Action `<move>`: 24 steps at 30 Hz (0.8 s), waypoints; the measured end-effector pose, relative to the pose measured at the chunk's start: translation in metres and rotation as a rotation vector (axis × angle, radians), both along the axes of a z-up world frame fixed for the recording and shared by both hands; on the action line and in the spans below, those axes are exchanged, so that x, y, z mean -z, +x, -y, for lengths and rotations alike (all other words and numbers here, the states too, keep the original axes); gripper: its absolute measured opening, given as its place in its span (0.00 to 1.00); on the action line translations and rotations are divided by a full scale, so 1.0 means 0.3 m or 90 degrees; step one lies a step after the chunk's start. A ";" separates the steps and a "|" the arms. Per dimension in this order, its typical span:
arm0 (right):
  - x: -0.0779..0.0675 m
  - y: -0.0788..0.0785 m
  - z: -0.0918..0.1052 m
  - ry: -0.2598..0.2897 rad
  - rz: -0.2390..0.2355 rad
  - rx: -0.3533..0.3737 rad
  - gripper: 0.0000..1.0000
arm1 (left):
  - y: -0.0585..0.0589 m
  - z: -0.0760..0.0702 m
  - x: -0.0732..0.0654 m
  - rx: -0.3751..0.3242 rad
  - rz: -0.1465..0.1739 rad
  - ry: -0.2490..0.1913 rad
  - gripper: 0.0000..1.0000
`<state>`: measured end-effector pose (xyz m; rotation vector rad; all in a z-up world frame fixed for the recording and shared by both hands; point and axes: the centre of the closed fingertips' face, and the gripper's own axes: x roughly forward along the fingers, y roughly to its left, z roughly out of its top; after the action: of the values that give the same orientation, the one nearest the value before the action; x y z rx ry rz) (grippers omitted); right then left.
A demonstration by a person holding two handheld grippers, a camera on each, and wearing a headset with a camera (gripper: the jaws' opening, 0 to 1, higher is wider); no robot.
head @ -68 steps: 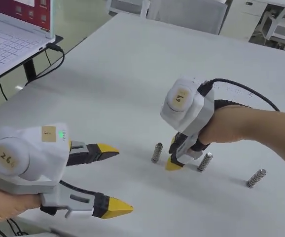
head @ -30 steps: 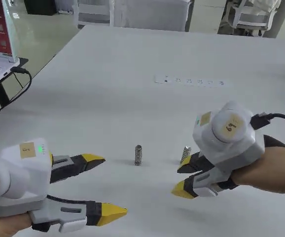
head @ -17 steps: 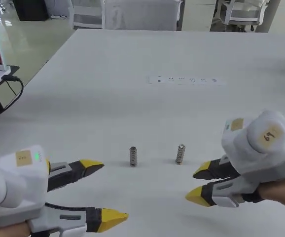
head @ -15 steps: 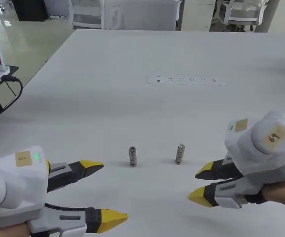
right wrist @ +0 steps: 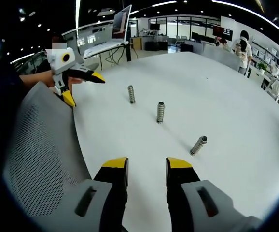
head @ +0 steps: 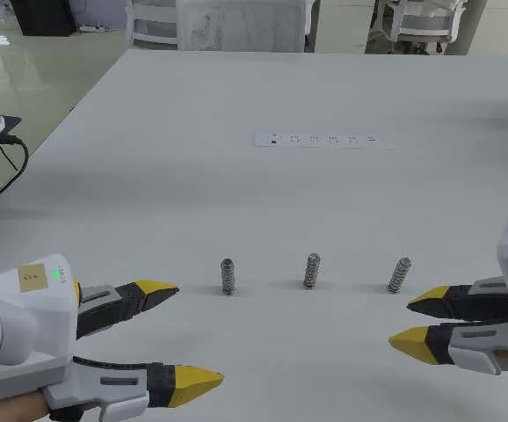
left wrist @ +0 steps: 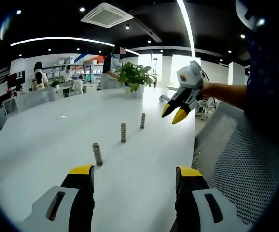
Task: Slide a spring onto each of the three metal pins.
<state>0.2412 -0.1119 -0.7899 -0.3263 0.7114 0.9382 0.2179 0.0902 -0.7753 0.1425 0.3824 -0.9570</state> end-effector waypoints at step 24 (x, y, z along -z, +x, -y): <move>-0.017 -0.010 0.119 0.087 0.115 0.042 0.75 | -0.001 -0.011 0.023 -0.013 -0.019 -0.026 0.70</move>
<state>0.2380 -0.1476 -0.7847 -0.2610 0.4873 0.8781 0.2175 0.0937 -0.7822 0.0875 0.3915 -0.9469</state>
